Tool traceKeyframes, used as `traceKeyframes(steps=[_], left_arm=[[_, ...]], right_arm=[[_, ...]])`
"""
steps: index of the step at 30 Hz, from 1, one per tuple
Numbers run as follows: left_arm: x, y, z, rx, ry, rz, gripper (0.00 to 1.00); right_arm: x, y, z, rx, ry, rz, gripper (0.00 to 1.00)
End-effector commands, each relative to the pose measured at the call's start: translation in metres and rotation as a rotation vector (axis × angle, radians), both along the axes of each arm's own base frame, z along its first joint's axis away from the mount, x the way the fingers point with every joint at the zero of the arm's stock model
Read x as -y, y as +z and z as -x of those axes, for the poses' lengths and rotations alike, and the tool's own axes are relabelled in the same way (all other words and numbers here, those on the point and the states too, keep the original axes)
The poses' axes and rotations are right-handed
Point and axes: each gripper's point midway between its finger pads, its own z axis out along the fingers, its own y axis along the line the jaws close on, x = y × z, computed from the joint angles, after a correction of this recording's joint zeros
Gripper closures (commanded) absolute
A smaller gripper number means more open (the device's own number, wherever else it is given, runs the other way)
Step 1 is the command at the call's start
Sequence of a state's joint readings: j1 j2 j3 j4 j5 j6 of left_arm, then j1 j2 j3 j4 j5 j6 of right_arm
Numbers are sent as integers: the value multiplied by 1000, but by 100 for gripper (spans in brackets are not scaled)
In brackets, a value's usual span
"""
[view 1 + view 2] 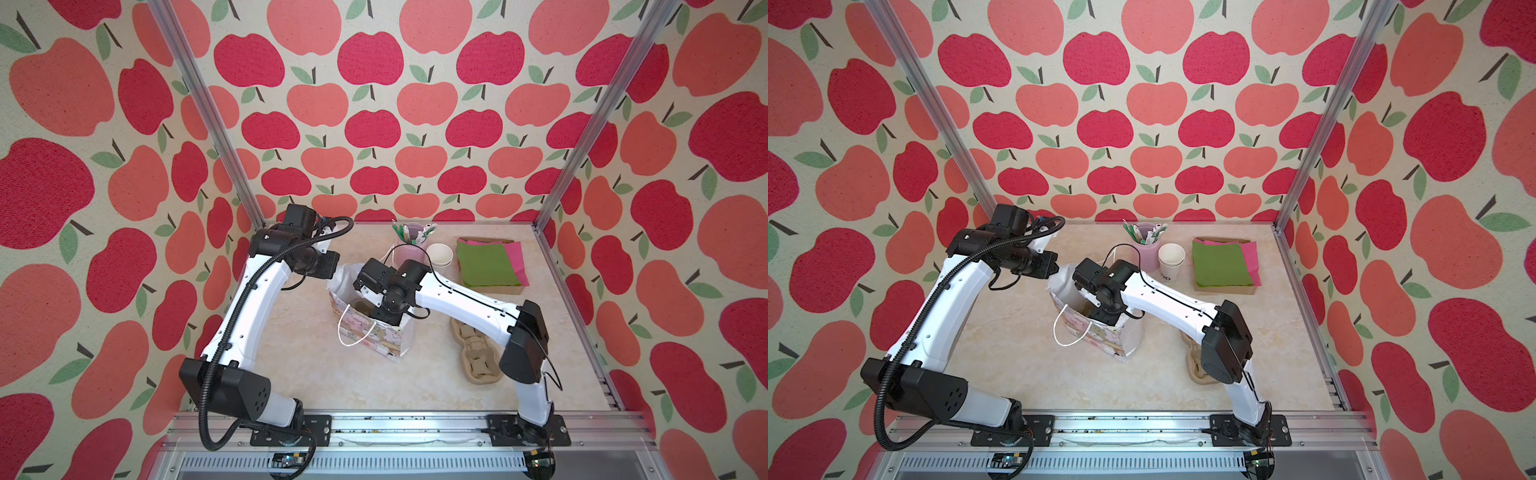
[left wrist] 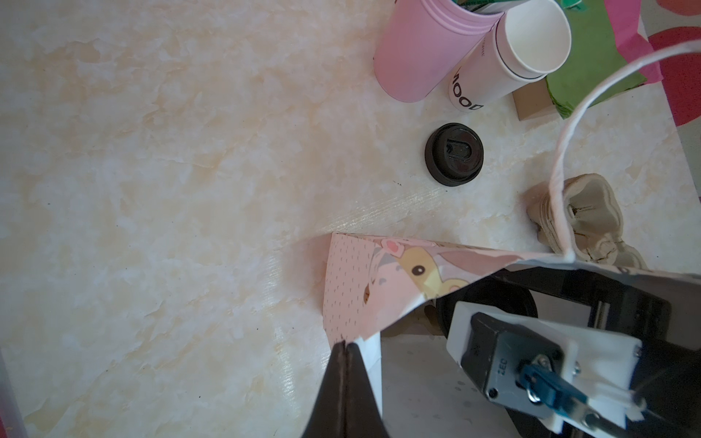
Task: Pack the takeout coffee
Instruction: 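Lower the lidded white cup down into the carrier slot with the right gripper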
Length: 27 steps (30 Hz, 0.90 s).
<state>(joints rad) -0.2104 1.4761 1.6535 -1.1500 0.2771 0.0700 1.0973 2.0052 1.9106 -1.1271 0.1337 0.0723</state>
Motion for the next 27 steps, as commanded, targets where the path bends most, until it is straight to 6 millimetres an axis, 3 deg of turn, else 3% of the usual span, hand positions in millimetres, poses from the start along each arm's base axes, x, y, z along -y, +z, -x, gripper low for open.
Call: traceKeyframes(steps=[1,7,17,24,27], left_arm=[[-1,-1,3,1,-9,-11,100],[-1,-1,2,1,-9,-9,100],[-2,-2,3,3,-11,-15,100],[-2,-2,3,3,-11,-18,100],[-2,-3,3,2,-12,-20,100]], right_arm=[[19,-30,7,-66,-10,135,57],[16,-23,7,-66,-9,115,57],[0,4,5,-35,-4,-6,58],[2,-1,5,-43,-3,13,58],[-2,7,4,-26,-3,-26,59]])
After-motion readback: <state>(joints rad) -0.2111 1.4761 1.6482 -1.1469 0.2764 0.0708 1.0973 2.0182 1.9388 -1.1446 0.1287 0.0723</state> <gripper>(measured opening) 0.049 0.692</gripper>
